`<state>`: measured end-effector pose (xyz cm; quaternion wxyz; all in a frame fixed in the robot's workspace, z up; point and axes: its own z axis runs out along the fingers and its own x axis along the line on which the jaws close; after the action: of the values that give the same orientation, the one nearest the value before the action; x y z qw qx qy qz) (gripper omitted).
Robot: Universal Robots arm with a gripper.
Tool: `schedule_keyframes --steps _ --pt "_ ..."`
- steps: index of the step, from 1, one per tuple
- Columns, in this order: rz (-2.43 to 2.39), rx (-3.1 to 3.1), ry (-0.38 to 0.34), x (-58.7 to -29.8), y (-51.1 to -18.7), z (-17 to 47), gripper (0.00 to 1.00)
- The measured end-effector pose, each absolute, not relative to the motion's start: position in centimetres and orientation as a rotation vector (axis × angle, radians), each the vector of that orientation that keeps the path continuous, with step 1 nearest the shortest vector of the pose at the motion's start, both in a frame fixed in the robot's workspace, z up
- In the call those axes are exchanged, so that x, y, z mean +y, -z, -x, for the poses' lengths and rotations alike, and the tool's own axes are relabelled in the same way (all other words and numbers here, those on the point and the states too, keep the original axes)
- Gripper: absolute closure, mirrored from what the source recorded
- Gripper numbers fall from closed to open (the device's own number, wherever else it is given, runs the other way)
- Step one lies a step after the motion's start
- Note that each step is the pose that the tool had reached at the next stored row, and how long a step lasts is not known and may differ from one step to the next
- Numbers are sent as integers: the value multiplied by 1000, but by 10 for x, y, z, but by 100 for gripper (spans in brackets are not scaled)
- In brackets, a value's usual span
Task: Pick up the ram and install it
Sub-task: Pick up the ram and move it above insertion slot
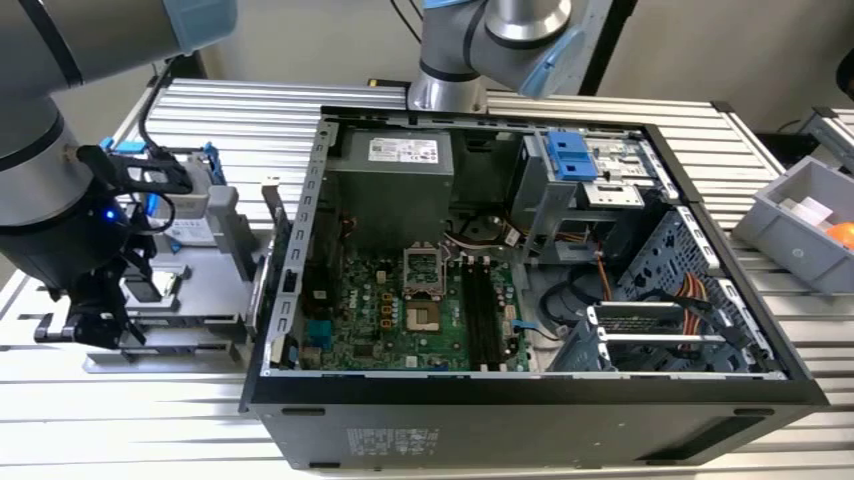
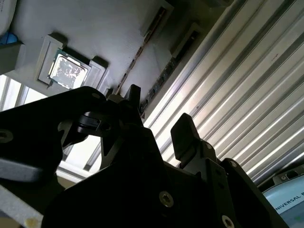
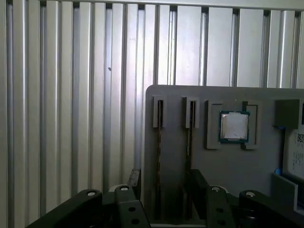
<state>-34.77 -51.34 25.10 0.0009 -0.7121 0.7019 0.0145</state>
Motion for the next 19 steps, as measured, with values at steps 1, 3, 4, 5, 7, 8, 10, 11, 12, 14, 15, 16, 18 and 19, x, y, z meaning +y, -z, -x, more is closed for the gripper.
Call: schedule_keyframes --steps 1,3,4,5,7,8,10,11,12,14,15,16,18,19 --pt "2236 2204 -45 -513 -250 348 0" --pt "2236 2204 -45 -513 -249 348 0" --pt "2236 2204 -45 -513 -248 348 0" --pt "2236 2204 -45 -513 -247 348 0" --pt "2236 2204 -45 -513 -246 348 0" --pt "2236 2204 -45 -513 -245 348 0" --pt "2236 2204 -45 -513 -243 348 0" --pt "2236 2204 -45 -513 -242 348 0" --pt "2236 2204 -45 -513 -242 348 0" --pt "2236 2204 -45 -513 -240 347 0" --pt "2236 2204 -45 -513 -240 347 0" --pt "2236 2204 -45 -513 -239 347 0" --pt "2236 2205 -46 -513 -237 347 0" --pt "2237 2205 -46 -514 -237 346 0"
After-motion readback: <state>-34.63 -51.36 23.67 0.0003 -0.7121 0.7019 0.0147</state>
